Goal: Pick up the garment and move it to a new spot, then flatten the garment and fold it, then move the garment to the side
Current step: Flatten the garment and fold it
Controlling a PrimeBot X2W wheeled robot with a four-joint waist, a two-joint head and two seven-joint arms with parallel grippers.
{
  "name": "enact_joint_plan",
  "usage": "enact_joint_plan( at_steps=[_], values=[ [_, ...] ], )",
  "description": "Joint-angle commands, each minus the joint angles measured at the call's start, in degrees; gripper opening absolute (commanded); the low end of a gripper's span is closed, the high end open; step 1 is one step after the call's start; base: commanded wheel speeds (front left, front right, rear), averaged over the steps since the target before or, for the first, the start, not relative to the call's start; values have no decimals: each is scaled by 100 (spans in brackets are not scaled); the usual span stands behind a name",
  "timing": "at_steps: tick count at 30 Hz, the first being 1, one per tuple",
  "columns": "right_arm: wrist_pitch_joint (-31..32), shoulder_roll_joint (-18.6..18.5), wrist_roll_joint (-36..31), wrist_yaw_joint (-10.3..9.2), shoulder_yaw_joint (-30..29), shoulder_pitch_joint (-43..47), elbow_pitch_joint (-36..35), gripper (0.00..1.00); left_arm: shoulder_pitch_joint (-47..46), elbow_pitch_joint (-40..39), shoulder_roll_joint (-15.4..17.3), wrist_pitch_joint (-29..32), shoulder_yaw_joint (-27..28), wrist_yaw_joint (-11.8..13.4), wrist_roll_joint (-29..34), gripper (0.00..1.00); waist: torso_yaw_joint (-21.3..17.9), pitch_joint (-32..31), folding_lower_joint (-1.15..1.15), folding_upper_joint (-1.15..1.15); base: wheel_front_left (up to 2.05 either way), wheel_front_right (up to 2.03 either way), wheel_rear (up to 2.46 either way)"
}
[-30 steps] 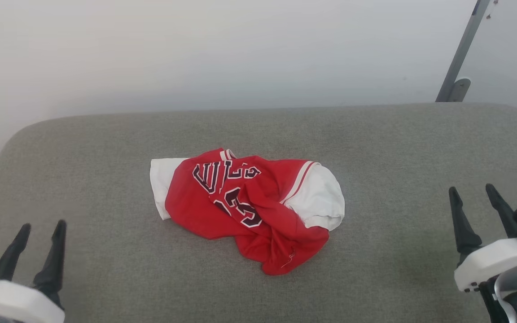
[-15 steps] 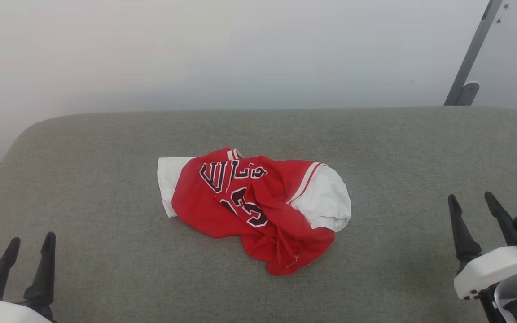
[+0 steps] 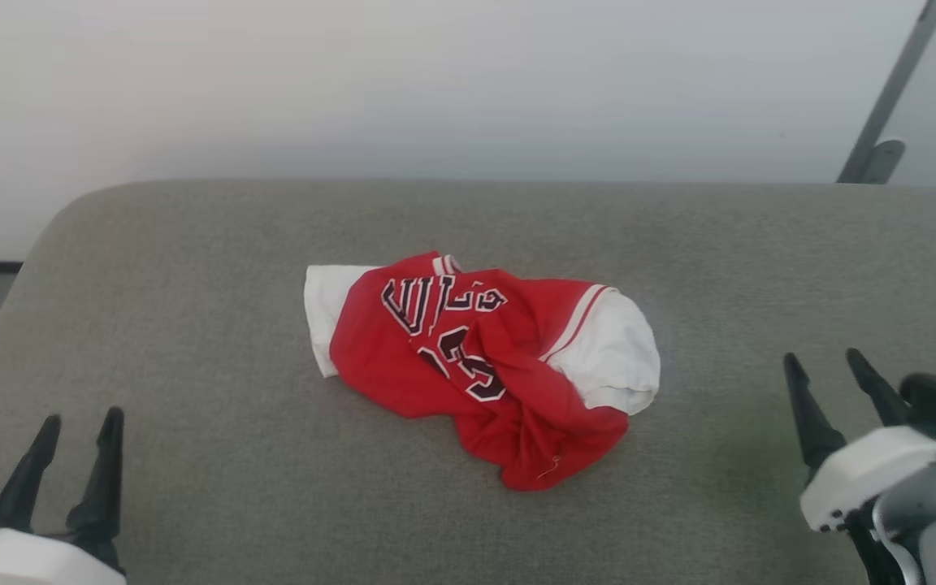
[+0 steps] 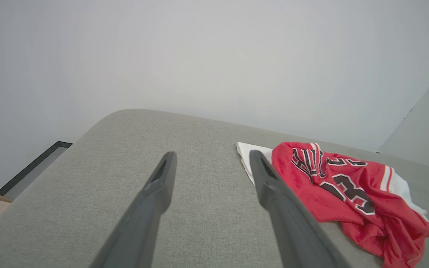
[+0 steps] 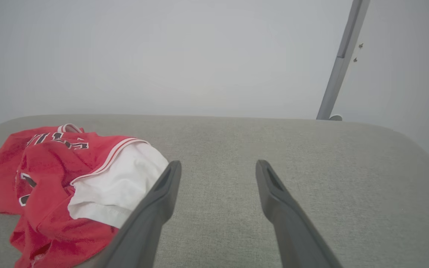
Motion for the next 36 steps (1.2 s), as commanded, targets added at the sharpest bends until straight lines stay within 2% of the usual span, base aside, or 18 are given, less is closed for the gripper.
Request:
enact_joint_plan(
  at_steps=[1, 15, 24, 30, 31, 32, 36],
  values=[
    [121, -32, 71, -8, 82, -132, 62, 100, -125, -40, -31, -4, -40, 5, 6, 100, 115, 118, 0, 0, 0, 0, 0],
    [1491, -740, 499, -7, 868, -1221, 856, 100, -969, 33, -409, 10, -615, -94, 247, 100, 853, 901, 0, 0, 0, 0, 0],
    [2792, -1233, 951, -7, 1520, -1664, 1212, 100, -1477, 261, -713, -70, -942, -218, 344, 100, 1241, 1374, 0, 0, 0, 0, 0],
    [3572, -1336, 1172, -6, 1812, -1678, 1483, 100, -1692, 476, -869, -128, -1046, -302, 332, 100, 1393, 1523, 0, 0, 0, 0, 0],
    [3623, -1370, 1170, -6, 1866, -1688, 1491, 40, -1714, 502, -881, -143, -1054, -313, 333, 100, 1407, 1530, 0, 0, 0, 0, 0],
    [3637, -1387, 1178, -6, 1860, -1697, 1504, 0, -1715, 535, -893, -149, -1059, -321, 337, 100, 1415, 1534, 0, 0, 0, 0, 0],
    [3651, -1402, 1212, -10, 1700, -1721, 1479, 0, -1725, 638, -915, -197, -1051, -342, 325, 100, 1397, 1500, 0, 0, 0, 0, 0]
  ],
)
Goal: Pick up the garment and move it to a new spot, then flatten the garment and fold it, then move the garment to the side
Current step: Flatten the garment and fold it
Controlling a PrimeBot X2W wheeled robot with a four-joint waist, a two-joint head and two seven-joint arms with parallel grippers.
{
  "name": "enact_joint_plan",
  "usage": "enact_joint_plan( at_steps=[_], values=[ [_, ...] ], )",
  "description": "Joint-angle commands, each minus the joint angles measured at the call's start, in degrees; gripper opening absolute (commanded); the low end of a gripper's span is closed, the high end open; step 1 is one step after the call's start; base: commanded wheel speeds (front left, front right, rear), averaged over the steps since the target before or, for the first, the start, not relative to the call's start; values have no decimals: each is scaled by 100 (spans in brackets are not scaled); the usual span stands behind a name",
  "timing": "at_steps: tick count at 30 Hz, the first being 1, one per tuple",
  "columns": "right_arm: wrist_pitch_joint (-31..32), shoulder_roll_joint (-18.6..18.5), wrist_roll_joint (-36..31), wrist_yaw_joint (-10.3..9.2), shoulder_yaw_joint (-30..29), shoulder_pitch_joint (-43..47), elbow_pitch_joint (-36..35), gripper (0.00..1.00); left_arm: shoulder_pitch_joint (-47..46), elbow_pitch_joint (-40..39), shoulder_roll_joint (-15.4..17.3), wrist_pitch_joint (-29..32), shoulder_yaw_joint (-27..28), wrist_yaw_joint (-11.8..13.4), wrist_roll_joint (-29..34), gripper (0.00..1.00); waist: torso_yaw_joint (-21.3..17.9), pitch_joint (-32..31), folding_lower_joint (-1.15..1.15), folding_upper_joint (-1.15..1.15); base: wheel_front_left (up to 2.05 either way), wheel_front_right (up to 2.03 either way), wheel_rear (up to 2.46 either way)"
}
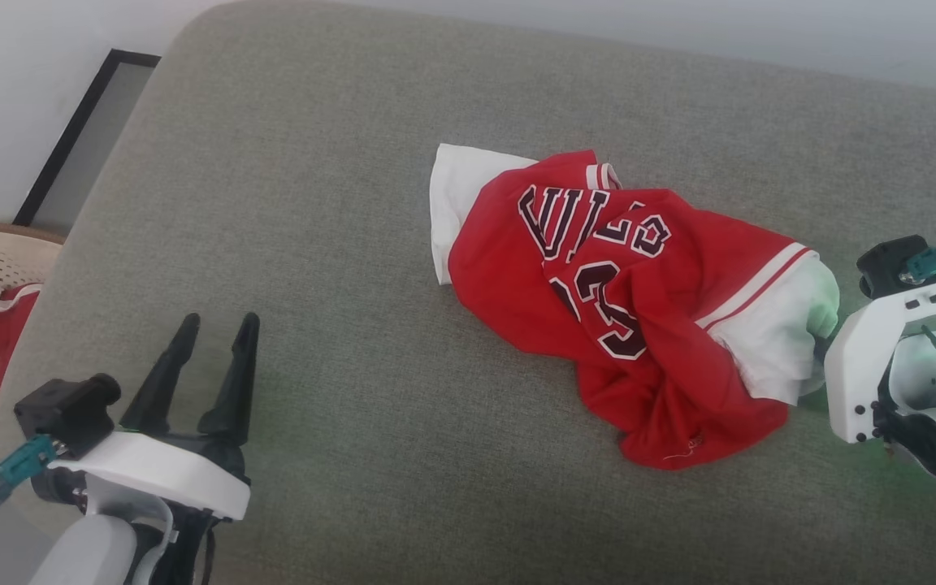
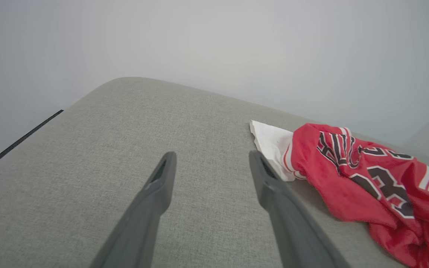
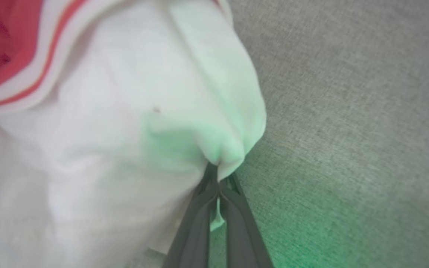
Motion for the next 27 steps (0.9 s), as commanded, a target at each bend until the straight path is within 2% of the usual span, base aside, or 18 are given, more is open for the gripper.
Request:
enact_joint_plan(
  at_steps=[1, 9, 16, 17, 21, 27],
  values=[
    [157, 54, 31, -11, 56, 248, 179, 0, -36, 39, 2, -54, 35, -16, -23, 100, -41, -46, 0, 0, 0, 0, 0],
    [324, -309, 191, -12, -278, 244, -490, 0, 186, 3, 143, -95, 207, 16, -118, 100, -324, -220, 0, 0, 0, 0, 0],
    [626, -791, 268, -11, -817, 477, -865, 0, 334, -73, 203, -112, 273, 32, -124, 100, -484, -284, 0, 0, 0, 0, 0],
    [708, -947, 261, -11, -1030, 577, -948, 0, 342, -86, 208, -109, 255, 21, -122, 100, -495, -285, 0, 0, 0, 0, 0],
    [763, -1241, 201, -11, -1429, 767, -921, 0, 261, -105, 187, -89, 201, -13, -118, 100, -471, -237, 0, 0, 0, 0, 0],
    [577, -1175, 223, -11, -1711, 775, -451, 0, 87, -46, 129, -68, 100, -57, -78, 100, -402, -77, 0, 0, 0, 0, 0]
  ],
)
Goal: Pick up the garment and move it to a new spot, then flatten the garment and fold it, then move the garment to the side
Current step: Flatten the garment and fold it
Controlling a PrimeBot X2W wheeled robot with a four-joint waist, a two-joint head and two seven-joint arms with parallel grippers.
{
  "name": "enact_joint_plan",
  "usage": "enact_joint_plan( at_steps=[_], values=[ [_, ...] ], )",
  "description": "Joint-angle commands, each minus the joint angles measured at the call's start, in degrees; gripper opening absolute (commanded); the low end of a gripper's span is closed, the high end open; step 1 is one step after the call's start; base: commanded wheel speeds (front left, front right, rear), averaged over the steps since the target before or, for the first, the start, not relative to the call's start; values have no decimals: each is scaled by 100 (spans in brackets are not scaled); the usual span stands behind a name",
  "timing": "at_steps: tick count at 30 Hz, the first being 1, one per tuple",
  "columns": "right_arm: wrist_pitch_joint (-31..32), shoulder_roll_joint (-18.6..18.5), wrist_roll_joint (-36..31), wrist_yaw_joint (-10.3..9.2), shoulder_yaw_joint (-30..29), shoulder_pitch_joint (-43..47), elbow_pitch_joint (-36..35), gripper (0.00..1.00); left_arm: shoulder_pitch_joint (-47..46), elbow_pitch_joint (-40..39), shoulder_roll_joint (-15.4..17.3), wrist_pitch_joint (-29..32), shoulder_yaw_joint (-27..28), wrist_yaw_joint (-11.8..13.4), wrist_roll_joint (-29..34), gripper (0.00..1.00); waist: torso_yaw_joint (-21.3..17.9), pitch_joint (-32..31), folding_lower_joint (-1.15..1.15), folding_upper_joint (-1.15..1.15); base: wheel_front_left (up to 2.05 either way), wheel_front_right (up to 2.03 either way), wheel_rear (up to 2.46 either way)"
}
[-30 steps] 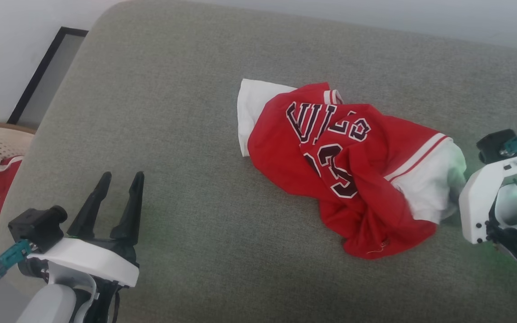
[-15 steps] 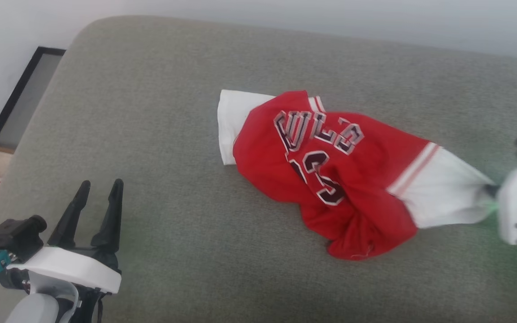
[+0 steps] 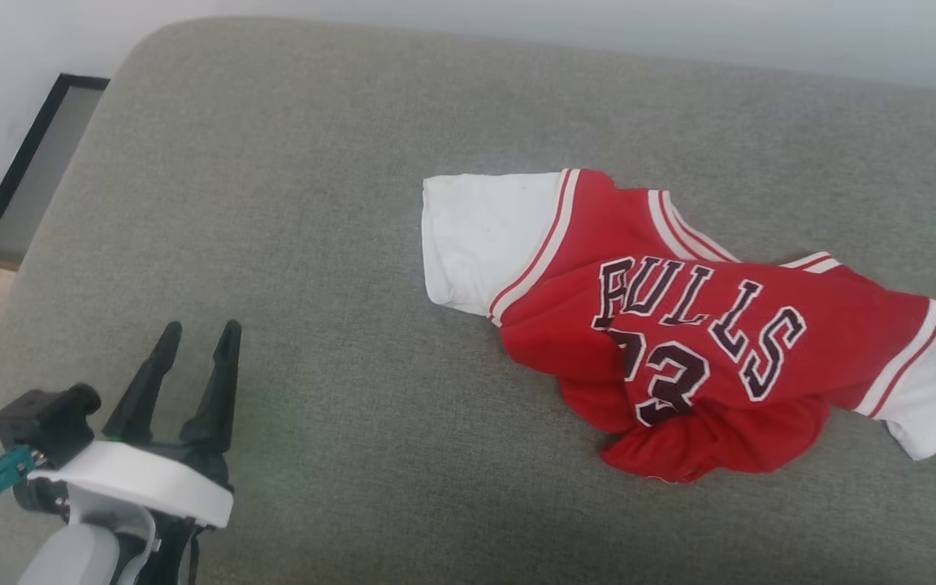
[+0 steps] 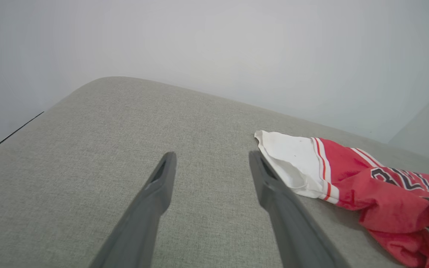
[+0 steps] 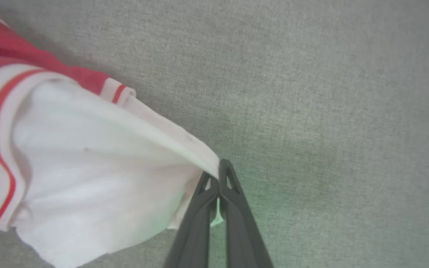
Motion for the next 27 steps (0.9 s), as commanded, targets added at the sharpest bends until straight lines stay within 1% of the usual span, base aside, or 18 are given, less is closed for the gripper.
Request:
enact_joint_plan(
  at_steps=[1, 5, 6, 8, 9, 12, 16, 22, 27],
  values=[
    [-95, 44, 30, -10, -27, -58, 114, 0, -106, 14, -33, 19, -12, -27, 56, 100, 31, 51, 0, 0, 0, 0, 0],
    [-298, 223, 60, -9, 59, -230, 603, 0, -243, 105, -67, 27, -63, -49, 62, 100, 61, 125, 0, 0, 0, 0, 0],
    [-347, 271, 50, -7, 74, -283, 731, 15, -283, 123, -71, 32, -77, -55, 65, 100, 59, 134, 0, 0, 0, 0, 0],
    [-432, 329, -19, -7, 182, -384, 895, 75, -356, 145, -62, 63, -98, -67, 77, 100, 43, 140, 0, 0, 0, 0, 0],
    [-474, 346, -19, -6, 236, -437, 951, 100, -392, 155, -50, 84, -112, -75, 85, 100, 27, 135, 0, 0, 0, 0, 0],
    [-556, 374, 16, -5, 268, -578, 1111, 100, -475, 144, 22, 168, -101, -80, 60, 100, -56, 92, 0, 0, 0, 0, 0],
    [-769, 357, 78, -6, 330, -681, 1076, 100, -624, 61, 162, 363, -73, -79, 16, 100, -228, 9, 0, 0, 0, 0, 0],
    [-1325, 463, 162, -6, 295, -710, 713, 100, -856, -119, 462, 826, -14, -28, -64, 100, -632, -123, 0, 0, 0, 0, 0],
    [-1952, 739, 176, -6, 250, -643, 211, 100, -1085, -224, 719, 1268, 27, 25, -143, 100, -1096, -205, 0, 0, 0, 0, 0]
  ],
)
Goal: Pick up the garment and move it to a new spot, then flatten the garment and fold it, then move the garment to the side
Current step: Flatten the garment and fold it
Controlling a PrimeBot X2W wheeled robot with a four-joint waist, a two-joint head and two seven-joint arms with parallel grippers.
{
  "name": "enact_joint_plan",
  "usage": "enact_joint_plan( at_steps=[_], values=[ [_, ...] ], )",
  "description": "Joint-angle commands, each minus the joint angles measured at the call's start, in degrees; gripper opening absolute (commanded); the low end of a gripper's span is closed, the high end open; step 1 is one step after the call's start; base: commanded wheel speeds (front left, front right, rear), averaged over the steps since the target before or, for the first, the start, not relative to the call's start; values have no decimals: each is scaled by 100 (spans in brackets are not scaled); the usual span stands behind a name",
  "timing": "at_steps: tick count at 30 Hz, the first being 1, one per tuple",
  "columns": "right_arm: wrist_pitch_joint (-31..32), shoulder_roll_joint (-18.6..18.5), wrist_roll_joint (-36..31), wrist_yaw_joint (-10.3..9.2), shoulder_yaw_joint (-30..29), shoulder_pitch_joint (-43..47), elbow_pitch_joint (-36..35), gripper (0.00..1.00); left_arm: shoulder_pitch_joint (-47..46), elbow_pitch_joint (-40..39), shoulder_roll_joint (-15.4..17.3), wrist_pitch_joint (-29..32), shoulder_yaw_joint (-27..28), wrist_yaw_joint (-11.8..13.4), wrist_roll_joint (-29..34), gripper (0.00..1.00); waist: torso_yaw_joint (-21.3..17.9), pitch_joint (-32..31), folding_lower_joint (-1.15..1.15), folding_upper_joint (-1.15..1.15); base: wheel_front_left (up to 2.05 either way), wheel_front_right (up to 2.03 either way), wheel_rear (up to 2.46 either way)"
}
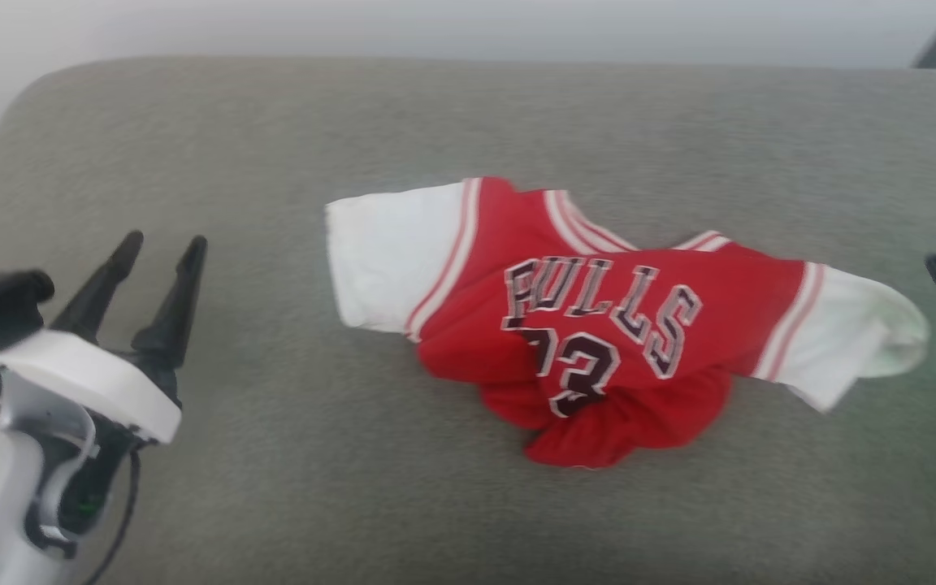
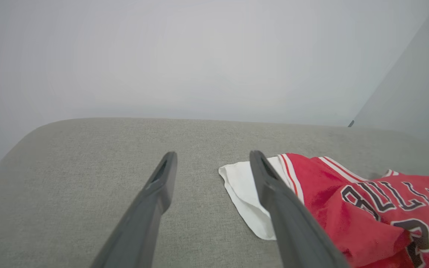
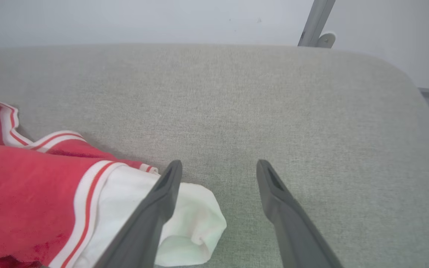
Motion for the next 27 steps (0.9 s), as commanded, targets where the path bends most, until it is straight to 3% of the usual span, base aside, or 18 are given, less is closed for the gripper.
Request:
enact_joint_plan(
  at_steps=[1, 15, 20, 27],
  values=[
    [-206, 94, -19, -2, -20, 53, -150, 100, -129, -35, 61, 112, 10, 28, -26, 100, -312, -72, 0, 0, 0, 0, 0],
    [-2190, 1207, -541, -2, -358, 671, -1464, 100, -632, 172, 719, 1380, 17, 255, -183, 100, -1714, 147, 0, 0, 0, 0, 0],
    [-2375, 1615, -672, -2, -409, 903, -1677, 100, -904, 610, 875, 2051, -62, 357, -284, 100, -2077, 341, 0, 0, 0, 0, 0],
    [-2293, 1789, -668, -2, -223, 952, -1764, 100, -1382, 1423, 1095, 3174, -343, 601, -264, 100, -2356, 621, 0, 0, 0, 0, 0]
  ],
)
